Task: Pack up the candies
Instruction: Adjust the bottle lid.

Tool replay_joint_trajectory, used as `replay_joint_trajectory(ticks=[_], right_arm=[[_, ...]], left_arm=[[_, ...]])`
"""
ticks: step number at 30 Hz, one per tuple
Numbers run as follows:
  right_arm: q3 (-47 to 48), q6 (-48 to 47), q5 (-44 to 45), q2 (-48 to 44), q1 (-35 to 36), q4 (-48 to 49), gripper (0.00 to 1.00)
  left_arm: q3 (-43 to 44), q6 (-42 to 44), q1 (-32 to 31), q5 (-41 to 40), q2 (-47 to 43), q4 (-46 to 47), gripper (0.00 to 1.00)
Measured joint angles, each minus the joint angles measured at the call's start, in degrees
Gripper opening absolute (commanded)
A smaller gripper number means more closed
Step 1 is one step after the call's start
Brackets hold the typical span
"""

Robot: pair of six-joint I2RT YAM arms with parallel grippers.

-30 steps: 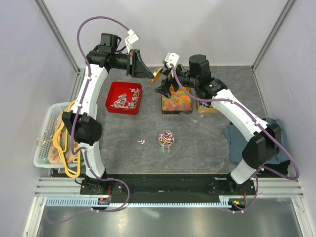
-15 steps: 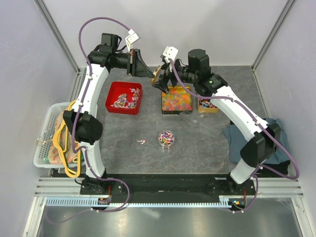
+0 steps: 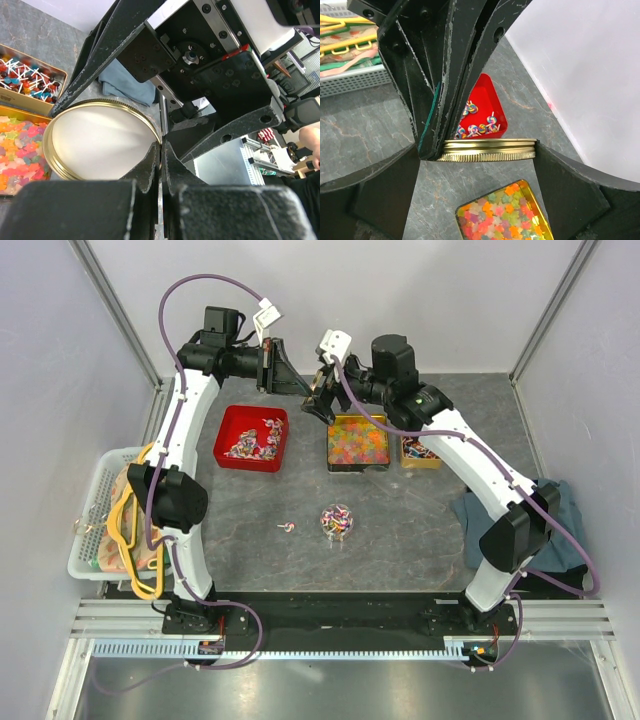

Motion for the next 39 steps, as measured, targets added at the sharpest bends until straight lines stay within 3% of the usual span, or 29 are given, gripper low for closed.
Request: replay_joint_trajectory(ticks=[8,17,23,30,39], right_arm=[[1.3,-1.0,-2.6,0.2,-1.7,-2.4,0.98],[-2.2,6.2,-29.9,-1.4,-16.6,-1.0,0.98],[-5.6,13.6,-46.0,1.4,-19.9,4.9,0.98],[-4.9,17.8,-51.7,9.6,-19.8,6.1,0.98],[-3.6,17.7,-53.1,9.7,-19.7,6.3,0.98]], left_arm=[[0.0,-0.2,0.0,-0.1,0.0,0.1,0.02],[-2.2,-0.3,0.0,-0.4,-1.4,0.5,0.02],[-5.6,-0.3,-0.7,-0.4,-4.5,1.0,0.02],[-12.4,-0.2,-5.0,-0.4,-9.0,1.4,0.02],[-15.6,0.0,-9.2,-0.4,-11.4,1.4,0.02]])
